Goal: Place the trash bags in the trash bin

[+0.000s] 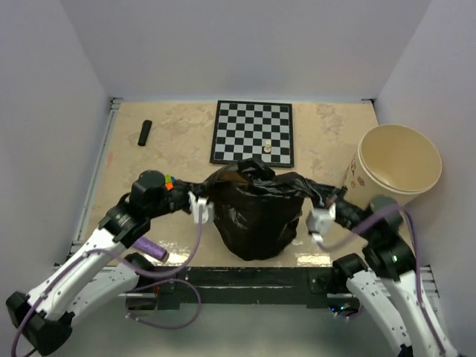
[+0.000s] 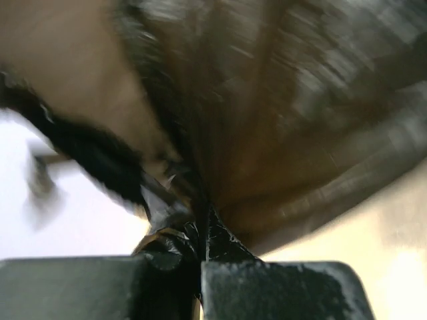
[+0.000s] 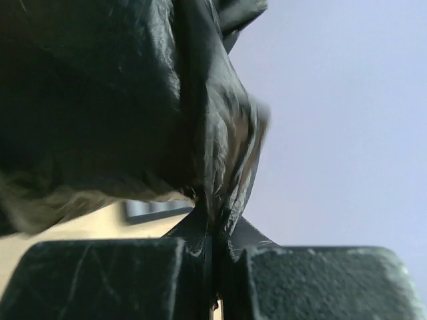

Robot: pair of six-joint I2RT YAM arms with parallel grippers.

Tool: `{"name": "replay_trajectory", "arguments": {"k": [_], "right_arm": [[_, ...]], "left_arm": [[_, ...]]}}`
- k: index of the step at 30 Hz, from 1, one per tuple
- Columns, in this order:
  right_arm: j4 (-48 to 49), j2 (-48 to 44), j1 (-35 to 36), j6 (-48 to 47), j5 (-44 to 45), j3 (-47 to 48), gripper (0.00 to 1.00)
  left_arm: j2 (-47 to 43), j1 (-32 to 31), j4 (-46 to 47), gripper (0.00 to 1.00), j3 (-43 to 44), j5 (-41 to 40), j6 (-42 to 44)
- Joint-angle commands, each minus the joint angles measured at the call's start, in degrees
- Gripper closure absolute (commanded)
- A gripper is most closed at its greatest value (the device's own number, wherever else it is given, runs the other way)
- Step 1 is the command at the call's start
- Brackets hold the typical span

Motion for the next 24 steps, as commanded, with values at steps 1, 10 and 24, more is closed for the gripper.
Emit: {"name": "replay_trajectory", "arguments": {"k": [1, 10, 24], "right_arm": [[10.1, 23.9, -0.1, 18.6, 6.8, 5.3, 1.00], [20.6, 72.1, -0.7, 43.0, 20.8, 47.4, 1.00], [83.4, 77.0, 9.9, 21.1, 15.6, 72.7, 1.00]], "left_arm": [[10.6, 0.5, 10.7, 1.00, 9.9, -13.0, -27.3], [37.5, 9.3, 20.4, 1.00, 34.8, -29.5, -41.8], [51.3, 3.0, 72.2, 1.00, 75.0, -21.0, -26.3]]}}
